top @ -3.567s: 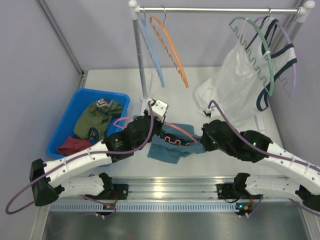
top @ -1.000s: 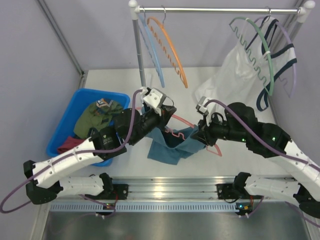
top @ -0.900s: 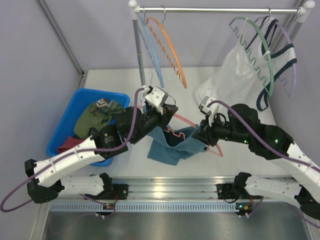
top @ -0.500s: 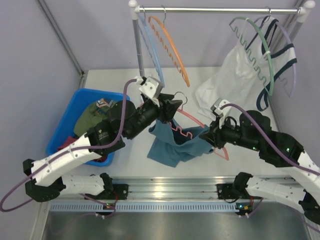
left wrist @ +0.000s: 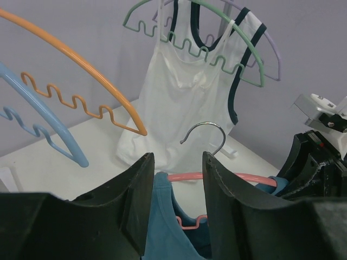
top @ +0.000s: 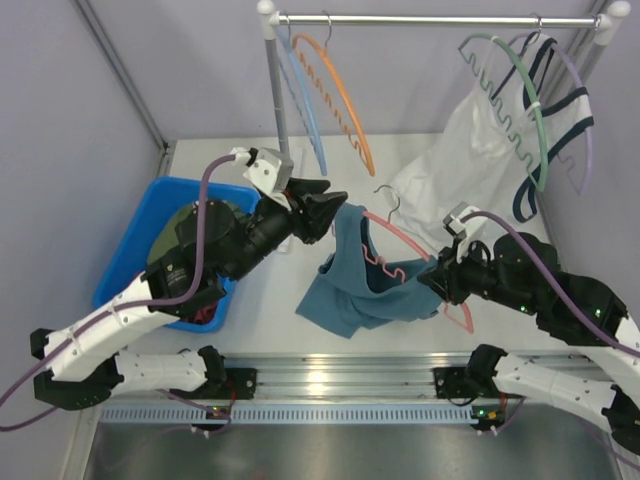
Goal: Place the tank top on the hanger
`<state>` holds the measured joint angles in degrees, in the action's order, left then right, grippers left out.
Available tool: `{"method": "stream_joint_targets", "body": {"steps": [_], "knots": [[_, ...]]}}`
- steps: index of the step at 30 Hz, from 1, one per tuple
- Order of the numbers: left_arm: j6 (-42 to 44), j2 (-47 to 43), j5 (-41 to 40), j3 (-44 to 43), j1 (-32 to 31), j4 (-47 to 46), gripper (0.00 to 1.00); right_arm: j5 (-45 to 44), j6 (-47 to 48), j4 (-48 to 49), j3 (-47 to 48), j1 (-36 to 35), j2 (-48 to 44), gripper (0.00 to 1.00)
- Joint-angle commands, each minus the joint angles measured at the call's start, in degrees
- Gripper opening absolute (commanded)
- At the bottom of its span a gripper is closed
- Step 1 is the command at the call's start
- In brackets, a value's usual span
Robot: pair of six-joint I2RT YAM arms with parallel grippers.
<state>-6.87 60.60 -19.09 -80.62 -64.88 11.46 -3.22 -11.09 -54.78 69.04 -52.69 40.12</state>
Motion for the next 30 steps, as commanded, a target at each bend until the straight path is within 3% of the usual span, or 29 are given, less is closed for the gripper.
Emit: {"method": "stream_joint_targets", "body": {"steps": [1,9,12,15,16,19,30], "knots": [[0.9,-0.9,0.5,-2.3,-0.1,-0.8,0.46,-6.3,-5.2,0.0,2.9,0.4,-2.2,0.0],[2.1,0.1,1.1,-3.0,-0.1,0.8,0.43,-20.3,-11.8,-4.0,5.2,0.5,3.6,0.0],[2.0,1.2,1.1,-2.3,-0.2,1.6,0.48,-23.1,-11.9,-2.8,6.4,2.2,7.8,0.0],[1.8,1.4,1.4,-0.5,-0.1,1.7,0.52,-17.4,-9.0,1.4,6.6,9.9,11.0,0.0],[1.8,1.3,1.5,-0.1,-0.1,1.5,0.52,-11.7,-7.2,2.6,6.7,15.7,11.6,0.0],[1.7,0.1,1.5,1.9,-0.1,1.4,0.53,-2.9,-4.2,6.5,8.5,24.5,13.8,0.0],[0.0,-2.9,2.4,6.8,-0.2,2.2,0.53,0.4,-0.1,3.5,31.5,32.2,27.2,0.0]]}}
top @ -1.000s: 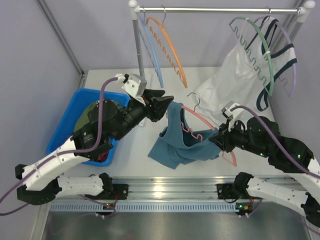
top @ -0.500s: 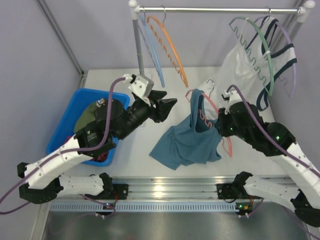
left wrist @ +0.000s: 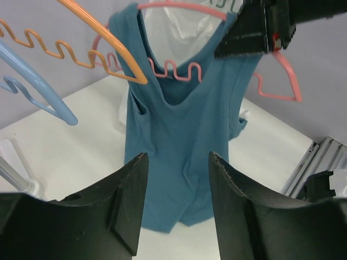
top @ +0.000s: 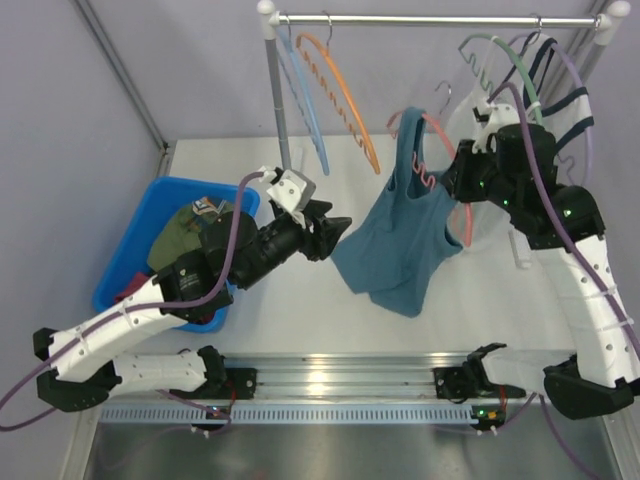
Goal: Place the tank top on the hanger
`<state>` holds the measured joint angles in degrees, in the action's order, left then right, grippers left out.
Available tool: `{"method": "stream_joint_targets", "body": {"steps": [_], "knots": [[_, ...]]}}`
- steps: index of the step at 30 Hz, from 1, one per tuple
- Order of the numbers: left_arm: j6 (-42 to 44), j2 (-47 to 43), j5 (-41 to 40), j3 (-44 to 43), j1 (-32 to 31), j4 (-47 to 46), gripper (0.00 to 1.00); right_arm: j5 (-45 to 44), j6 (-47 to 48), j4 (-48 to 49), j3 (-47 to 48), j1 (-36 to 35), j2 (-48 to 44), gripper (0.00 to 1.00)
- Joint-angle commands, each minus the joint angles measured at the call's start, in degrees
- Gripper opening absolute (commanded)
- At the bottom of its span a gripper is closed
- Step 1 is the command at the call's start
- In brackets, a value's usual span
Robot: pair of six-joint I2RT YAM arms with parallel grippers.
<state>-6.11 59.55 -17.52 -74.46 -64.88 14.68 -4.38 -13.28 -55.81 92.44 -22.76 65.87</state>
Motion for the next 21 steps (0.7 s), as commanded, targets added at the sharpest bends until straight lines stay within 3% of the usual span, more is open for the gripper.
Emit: {"method": "stream_joint_targets", "body": {"steps": [1,6,11,21], "knots": [[-0.8,-2.2,0.8,0.7,-0.1,-1.1,0.53,2.1,2.3,4.1,9.8,2.9,2.3,0.0],[-0.9,-2.5,1.8,0.8,-0.2,-0.8,0.52,6.7,3.4,2.3,18.5,8.5,7.4,0.0],[-1.0,-2.3,2.2,0.9,-0.2,-0.7,0.52,8.1,5.3,2.7,24.2,9.6,9.8,0.0],[-1.4,-1.7,2.6,0.6,-0.1,0.0,0.52,8.5,5.5,5.4,28.2,10.8,10.9,0.0]]}}
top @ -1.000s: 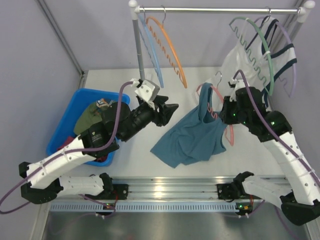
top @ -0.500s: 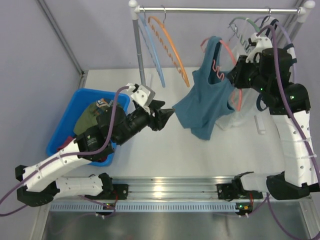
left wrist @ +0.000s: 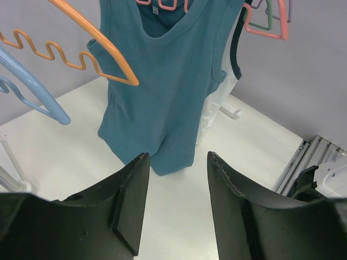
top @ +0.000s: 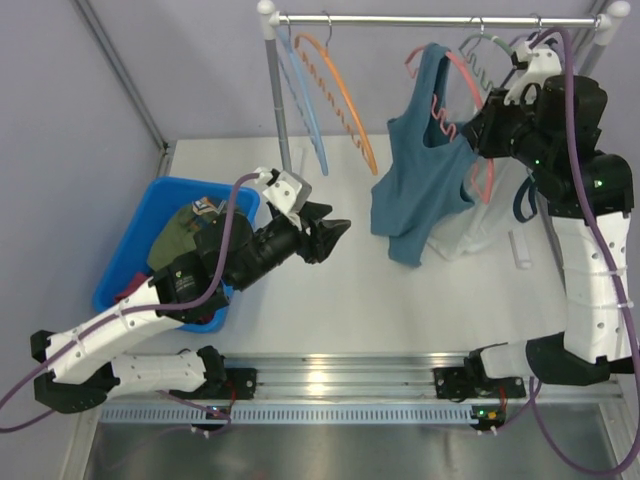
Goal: Place the tank top on the hanger
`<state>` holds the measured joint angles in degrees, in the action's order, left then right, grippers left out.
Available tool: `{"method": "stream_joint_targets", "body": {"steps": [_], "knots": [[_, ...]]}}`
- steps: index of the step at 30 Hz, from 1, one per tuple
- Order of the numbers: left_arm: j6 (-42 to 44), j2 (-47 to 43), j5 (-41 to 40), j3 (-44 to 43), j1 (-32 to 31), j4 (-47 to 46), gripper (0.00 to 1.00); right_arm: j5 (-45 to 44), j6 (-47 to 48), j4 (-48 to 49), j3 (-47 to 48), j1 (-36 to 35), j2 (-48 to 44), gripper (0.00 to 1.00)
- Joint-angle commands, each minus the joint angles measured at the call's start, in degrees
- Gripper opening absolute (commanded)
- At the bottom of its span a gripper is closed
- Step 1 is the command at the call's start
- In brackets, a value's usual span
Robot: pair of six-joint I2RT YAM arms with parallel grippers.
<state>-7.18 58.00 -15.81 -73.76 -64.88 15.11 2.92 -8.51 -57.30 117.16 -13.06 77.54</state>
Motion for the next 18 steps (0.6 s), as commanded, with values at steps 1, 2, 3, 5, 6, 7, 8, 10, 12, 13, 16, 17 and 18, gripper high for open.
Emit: {"method": "stream_joint_targets", "body": {"steps": [1,2,3,5,6,7,8,10,12,13,16,17,18], "knots": [[-0.5,-0.3,0.9,-0.1,-0.1,-0.3,0.52,1.2,0.7,7.2,3.7,1.1,-0.8,0.0],[-0.6,-0.3,1.0,-0.1,-0.2,-0.2,0.52,1.1,0.7,7.5,4.0,1.4,-0.5,0.0],[-0.7,-0.2,0.9,-0.1,-0.2,0.0,0.52,1.0,0.5,7.7,4.2,1.5,-0.4,0.0],[-0.7,-0.1,1.0,-0.2,-0.2,0.0,0.52,1.0,0.1,8.3,4.6,2.8,0.2,0.0],[-0.8,0.0,1.1,-0.2,-0.2,0.2,0.52,1.9,-0.1,8.6,4.7,3.4,0.2,0.0],[-0.9,0.0,1.2,-0.2,-0.1,0.2,0.52,2.7,-0.4,9.1,4.6,3.9,0.4,0.0],[-0.9,0.0,1.3,-0.3,-0.2,0.3,0.51,3.3,-0.5,9.6,4.6,4.4,0.5,0.0],[-0.9,0.3,1.5,-0.4,-0.2,0.5,0.51,4.6,-0.9,10.7,4.8,5.4,0.9,0.0],[-0.9,0.5,1.6,-0.6,-0.2,0.6,0.51,5.3,-0.9,11.4,5.8,5.9,2.0,0.0],[-0.9,0.5,1.6,-0.5,-0.1,0.6,0.51,5.6,-0.9,11.7,6.0,6.1,2.2,0.0],[-1.0,0.5,1.5,-0.4,-0.1,0.7,0.51,6.3,-0.9,12.0,6.2,6.6,3.2,0.0],[-1.0,0.5,1.5,-0.4,-0.1,0.8,0.51,6.4,-0.9,12.1,6.3,6.7,3.3,0.0],[-1.0,0.6,1.5,-0.3,-0.1,0.7,0.51,6.5,-0.7,12.2,6.4,6.7,3.5,0.0]]}}
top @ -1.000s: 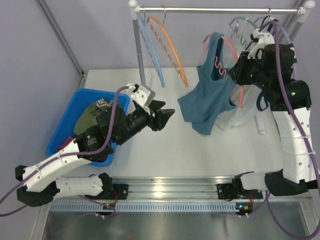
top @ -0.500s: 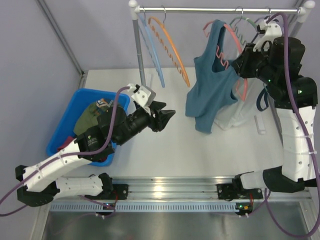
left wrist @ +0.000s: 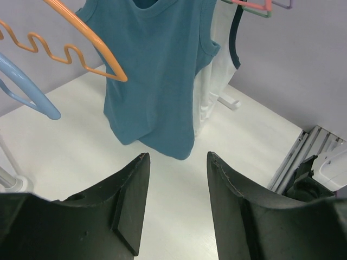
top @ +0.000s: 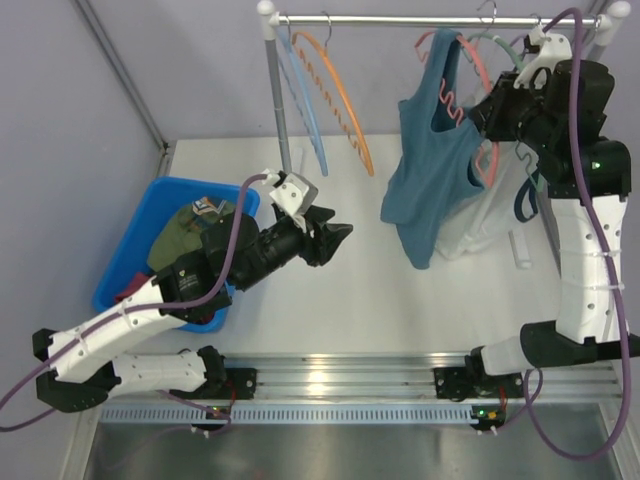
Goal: Place the tank top on the hanger
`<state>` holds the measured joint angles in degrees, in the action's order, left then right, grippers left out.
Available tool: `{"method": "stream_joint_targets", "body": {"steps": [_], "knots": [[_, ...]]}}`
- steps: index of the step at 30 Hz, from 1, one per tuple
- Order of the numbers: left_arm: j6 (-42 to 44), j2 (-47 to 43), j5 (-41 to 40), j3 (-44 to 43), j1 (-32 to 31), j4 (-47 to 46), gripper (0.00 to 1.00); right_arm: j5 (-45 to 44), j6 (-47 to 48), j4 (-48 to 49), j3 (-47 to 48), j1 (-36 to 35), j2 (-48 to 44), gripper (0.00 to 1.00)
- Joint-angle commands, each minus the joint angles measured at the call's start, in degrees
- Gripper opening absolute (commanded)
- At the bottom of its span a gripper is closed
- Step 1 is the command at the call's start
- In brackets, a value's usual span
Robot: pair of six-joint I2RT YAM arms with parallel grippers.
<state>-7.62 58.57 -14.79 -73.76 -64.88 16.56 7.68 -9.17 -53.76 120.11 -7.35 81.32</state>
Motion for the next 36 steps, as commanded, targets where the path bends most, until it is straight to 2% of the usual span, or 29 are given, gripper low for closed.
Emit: {"method": "stream_joint_targets", "body": {"steps": [1,15,25,28,29,36], "knots": [[-0.6,0.1,0.5,-0.4,-0.1,-0.6,0.51,1.8,-0.1,8.7,3.6,1.0,0.2,0.0],[-1.7,0.9,0.2,-0.2,-0.1,-0.1,0.51,1.9,-0.1,10.2,-0.8,1.6,0.1,0.0],[-3.0,0.5,-0.1,1.0,-0.1,-0.6,0.52,2.2,-0.5,9.9,-4.1,1.7,-2.5,0.27],[-3.5,0.1,-0.2,1.3,-0.2,-0.9,0.53,1.9,-0.8,9.5,-4.0,1.6,-3.3,0.41],[-3.6,-0.5,-0.5,1.5,-0.1,-1.0,0.53,1.8,-0.8,9.3,-4.1,1.6,-3.4,0.49],[-4.1,-1.8,-1.7,2.0,-0.1,-0.7,0.54,1.5,-0.9,7.8,-4.0,1.6,-5.0,0.65]]}}
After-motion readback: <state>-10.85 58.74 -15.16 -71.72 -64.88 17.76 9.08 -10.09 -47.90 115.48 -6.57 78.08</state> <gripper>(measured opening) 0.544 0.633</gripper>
